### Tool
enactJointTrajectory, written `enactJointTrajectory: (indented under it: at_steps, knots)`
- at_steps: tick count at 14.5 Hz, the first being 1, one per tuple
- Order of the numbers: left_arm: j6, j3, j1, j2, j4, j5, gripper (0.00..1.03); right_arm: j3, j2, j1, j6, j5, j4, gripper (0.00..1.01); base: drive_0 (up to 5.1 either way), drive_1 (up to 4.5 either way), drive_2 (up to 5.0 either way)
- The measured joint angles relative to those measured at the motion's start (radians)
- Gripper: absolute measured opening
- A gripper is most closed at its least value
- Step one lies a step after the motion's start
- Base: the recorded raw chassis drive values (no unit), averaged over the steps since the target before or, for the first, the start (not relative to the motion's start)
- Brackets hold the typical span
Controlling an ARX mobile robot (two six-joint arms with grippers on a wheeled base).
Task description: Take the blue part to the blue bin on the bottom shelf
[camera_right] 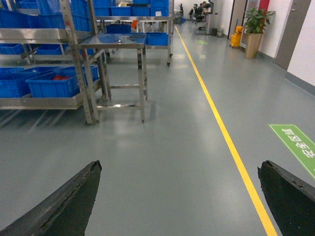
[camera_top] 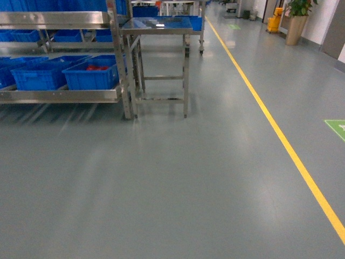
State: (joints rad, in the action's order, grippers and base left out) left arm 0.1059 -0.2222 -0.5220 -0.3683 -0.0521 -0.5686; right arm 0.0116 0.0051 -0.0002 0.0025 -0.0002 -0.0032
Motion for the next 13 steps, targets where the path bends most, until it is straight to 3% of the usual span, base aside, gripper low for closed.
enactJointTrajectory:
  at_steps: [13]
  knots:
    - [0.000,0.000,0.000,-0.002,0.000,0.000,0.43,0.000,0.000,0.000,0.000,0.000,-0.003,0.98,0.0,4.29,-4.4]
